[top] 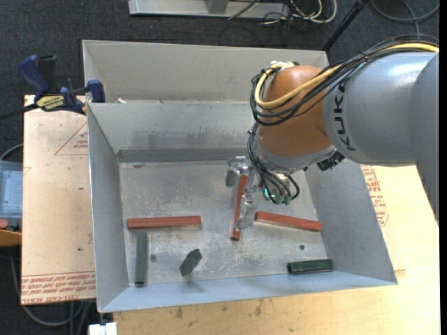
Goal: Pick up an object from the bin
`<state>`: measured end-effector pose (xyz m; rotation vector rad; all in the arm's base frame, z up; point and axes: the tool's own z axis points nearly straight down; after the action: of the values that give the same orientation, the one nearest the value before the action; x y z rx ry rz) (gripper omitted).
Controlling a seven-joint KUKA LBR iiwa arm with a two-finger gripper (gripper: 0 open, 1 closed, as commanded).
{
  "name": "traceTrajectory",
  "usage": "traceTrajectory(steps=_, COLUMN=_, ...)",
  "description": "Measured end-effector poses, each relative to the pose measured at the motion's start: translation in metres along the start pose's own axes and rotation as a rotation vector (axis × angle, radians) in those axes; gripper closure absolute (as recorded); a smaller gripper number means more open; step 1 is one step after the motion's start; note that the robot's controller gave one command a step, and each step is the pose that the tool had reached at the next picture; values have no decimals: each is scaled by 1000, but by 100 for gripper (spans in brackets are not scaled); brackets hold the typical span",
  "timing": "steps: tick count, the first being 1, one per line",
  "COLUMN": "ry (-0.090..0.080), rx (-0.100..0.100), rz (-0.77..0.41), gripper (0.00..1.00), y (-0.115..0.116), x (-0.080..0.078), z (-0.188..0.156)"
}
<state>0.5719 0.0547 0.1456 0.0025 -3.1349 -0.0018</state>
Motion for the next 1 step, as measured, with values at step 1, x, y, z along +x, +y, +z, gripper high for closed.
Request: traceTrajectory(steps=1, ry=-8, rx=2, rz=-570, gripper=0, y=-22, x=-47, z=77)
